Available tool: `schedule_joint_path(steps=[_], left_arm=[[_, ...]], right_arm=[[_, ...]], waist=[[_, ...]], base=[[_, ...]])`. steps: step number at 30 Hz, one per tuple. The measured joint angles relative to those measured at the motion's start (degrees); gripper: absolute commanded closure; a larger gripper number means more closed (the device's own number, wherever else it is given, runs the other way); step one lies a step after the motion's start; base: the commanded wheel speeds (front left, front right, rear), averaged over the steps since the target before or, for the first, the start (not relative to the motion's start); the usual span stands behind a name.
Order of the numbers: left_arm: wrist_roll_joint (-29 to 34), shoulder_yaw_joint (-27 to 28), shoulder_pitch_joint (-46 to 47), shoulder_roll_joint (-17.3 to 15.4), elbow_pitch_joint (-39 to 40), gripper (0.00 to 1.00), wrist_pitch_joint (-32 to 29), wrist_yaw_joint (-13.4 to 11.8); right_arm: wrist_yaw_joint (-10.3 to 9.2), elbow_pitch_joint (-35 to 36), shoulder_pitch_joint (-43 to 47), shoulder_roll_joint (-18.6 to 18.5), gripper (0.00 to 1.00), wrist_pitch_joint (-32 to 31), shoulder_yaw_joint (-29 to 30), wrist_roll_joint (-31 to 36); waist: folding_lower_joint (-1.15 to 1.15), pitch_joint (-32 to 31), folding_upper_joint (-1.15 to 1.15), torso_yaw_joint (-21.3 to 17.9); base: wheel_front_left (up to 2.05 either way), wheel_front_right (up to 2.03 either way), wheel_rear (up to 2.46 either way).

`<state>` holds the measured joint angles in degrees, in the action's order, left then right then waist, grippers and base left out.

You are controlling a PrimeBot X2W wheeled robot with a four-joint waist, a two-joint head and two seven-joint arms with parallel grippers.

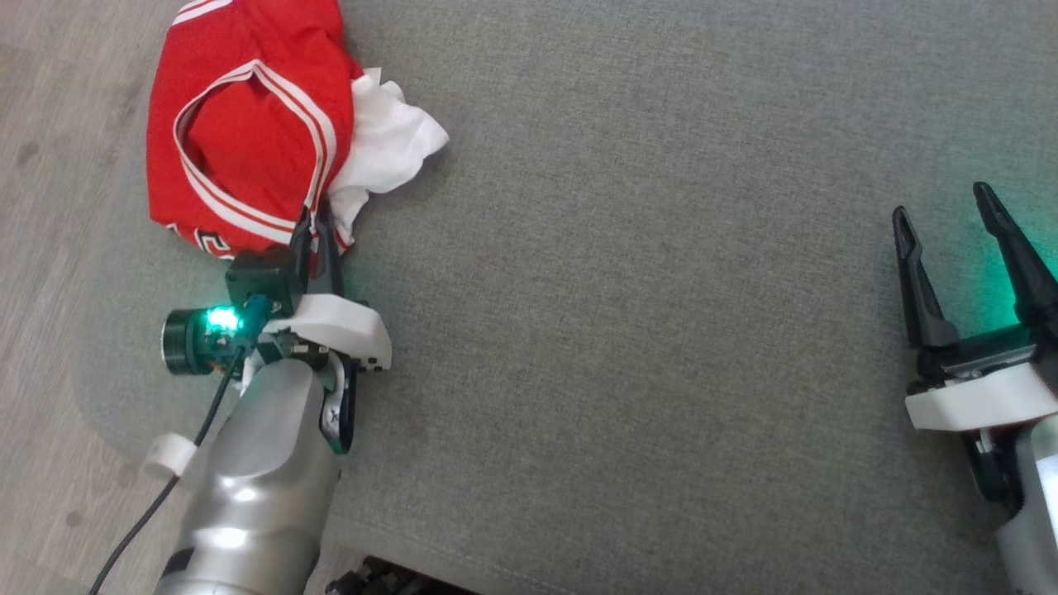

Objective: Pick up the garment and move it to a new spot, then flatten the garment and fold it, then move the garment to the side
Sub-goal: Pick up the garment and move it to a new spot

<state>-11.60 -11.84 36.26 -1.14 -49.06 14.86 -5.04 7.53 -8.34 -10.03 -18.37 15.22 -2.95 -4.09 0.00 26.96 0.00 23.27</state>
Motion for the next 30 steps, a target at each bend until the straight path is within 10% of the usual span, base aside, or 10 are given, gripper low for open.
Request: schedule_joint_path(steps=[15, 30], left_arm=[[3.1, 1.6, 2.0, -3.8, 25.8, 1.00, -0.1, 6.1], [-1.4, -4.2, 18.8, -7.5, 43.0, 1.00, -11.7, 12.1]], right_arm=[[0.00, -3.7, -0.9, 6.8, 0.00, -0.4, -0.8, -0.3], [0.00, 0.1, 0.7, 14.6, 0.00, -0.4, -0.2, -1.0]], waist=[[0.00, -6.6, 0.00, -5.0], [-0.01, -15.0, 0.00, -26.8]], base=[[0.00, 0.00, 0.00], [0.00, 0.00, 0.00]])
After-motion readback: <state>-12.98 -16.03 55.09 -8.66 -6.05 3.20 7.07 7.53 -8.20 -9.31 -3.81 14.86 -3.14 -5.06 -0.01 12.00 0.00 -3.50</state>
